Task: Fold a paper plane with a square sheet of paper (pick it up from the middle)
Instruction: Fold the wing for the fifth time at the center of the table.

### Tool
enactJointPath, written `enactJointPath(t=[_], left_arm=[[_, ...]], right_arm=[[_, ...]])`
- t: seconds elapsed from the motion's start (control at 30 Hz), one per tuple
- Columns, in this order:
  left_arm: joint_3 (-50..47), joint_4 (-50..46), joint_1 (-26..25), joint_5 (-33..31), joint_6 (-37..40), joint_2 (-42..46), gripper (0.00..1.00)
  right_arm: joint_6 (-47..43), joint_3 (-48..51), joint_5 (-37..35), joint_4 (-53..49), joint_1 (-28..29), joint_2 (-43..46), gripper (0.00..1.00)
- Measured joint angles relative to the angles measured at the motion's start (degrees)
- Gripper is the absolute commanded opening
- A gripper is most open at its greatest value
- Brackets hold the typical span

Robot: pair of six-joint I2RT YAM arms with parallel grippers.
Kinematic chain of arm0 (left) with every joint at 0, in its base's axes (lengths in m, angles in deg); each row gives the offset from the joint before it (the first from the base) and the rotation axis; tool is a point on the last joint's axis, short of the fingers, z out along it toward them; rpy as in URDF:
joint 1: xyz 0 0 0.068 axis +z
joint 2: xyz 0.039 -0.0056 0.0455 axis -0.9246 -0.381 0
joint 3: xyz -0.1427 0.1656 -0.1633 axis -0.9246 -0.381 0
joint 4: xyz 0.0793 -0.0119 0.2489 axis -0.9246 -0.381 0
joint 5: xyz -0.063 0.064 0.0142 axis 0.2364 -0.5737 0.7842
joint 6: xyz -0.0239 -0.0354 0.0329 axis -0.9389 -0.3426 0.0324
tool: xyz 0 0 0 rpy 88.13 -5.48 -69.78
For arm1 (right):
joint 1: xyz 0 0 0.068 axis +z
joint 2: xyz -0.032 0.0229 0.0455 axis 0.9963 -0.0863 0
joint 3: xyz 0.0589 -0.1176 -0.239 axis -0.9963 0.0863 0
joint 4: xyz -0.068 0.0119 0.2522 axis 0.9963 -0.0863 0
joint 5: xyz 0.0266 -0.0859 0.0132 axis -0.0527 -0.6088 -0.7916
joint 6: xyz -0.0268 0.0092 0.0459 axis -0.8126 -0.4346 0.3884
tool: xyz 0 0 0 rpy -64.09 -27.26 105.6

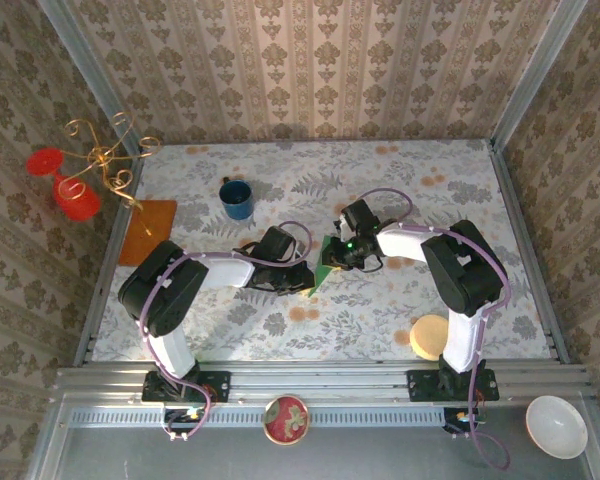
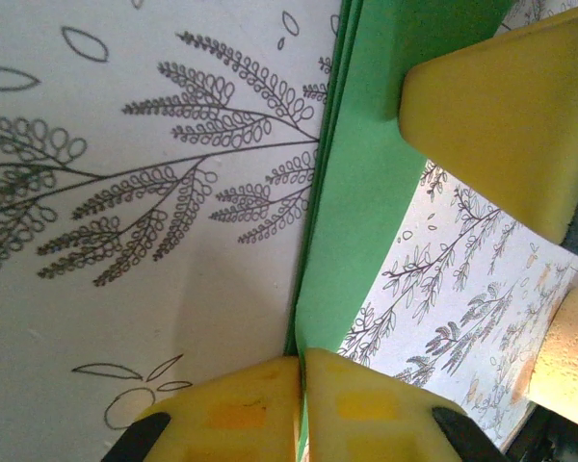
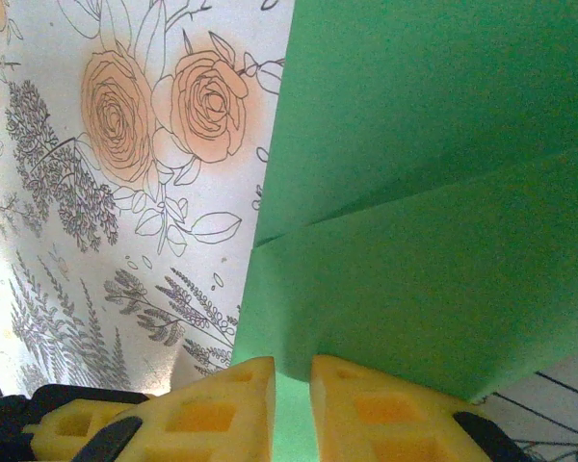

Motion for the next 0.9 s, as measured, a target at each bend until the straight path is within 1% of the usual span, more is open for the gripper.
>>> enactJointPath(t=[0.13,0.23,0.3,0.43,0.53,0.77,0.9], left_arm=[[0.0,-0.6,-0.5,-1.2,0.0,0.9,0.16],[0.0,-3.3,-0.8,-3.2,0.4,3.1,0.20],[0.0,-5.2,-0.8,-4.5,0.7,5.1,0.20],[0.6,-6.9,-0.8,-5.9,1.6,8.2,0.15],[2.6,-7.2,-0.8,-5.6,2.1,7.5,0.10],[11.6,-9.5,-2.6,-4.7,4.3,-0.5,0.03],[13.9,-11.7,-3.0,-4.8,4.9,-3.6,0.00]], right_arm=[[0.0,1.2,0.9,1.9,-0.5,0.0,0.20],[0.0,1.7,1.8,2.9,-0.9,0.0,0.20],[0.0,1.8,2.0,3.1,-0.9,0.0,0.20],[0.0,1.9,2.0,3.3,-0.9,0.0,0.19],[0.1,1.9,2.0,3.4,-0.9,0.0,0.18],[0.2,2.2,2.2,3.7,-1.1,0.0,0.15],[0.2,2.3,2.4,3.9,-1.3,-0.1,0.12]])
